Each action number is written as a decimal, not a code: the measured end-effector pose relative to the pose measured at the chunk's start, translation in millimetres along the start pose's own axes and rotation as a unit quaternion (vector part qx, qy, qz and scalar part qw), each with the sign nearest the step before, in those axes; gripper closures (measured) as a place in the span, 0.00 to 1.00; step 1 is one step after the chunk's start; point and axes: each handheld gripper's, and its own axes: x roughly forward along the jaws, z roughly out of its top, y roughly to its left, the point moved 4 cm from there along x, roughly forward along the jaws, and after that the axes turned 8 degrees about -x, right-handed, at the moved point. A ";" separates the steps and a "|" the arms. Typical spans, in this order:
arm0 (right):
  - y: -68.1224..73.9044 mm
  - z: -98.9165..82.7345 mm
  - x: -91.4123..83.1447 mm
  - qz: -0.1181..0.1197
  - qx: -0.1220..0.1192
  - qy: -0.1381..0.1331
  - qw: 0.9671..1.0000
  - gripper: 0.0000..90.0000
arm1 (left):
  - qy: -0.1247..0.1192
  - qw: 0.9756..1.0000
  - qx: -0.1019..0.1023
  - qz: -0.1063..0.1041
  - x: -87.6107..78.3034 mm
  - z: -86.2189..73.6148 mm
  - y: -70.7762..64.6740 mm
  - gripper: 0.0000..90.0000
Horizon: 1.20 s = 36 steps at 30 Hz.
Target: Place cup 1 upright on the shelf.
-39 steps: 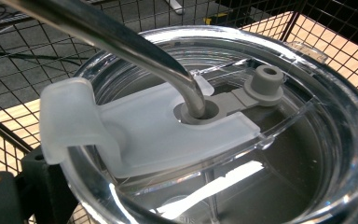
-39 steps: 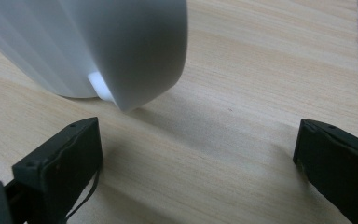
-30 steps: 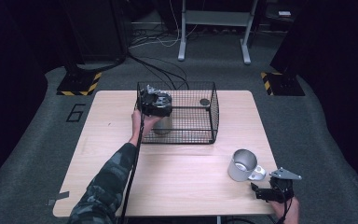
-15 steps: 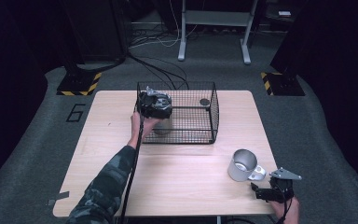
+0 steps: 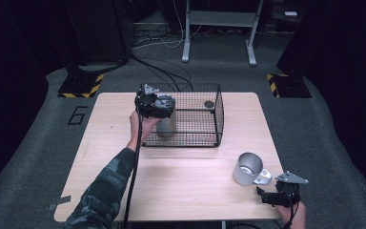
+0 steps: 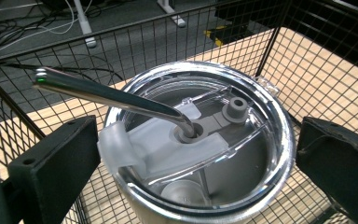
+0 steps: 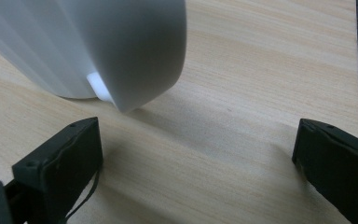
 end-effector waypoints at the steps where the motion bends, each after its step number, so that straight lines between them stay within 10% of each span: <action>1: 0.0 0.0 0.0 0.000 0.000 0.000 1.000 0.01 | 0.000 1.000 0.000 0.000 0.0 0.0 0.0 0.00; 14: 0.5 -0.1 -0.2 -0.001 0.003 0.001 1.000 0.01 | -0.017 0.999 0.019 -0.021 -40.8 2.2 -1.8 0.00; 36: 0.0 -0.1 -0.1 -0.001 0.001 0.000 1.000 0.01 | 0.006 0.996 0.087 -0.030 -108.4 -52.6 -6.9 0.00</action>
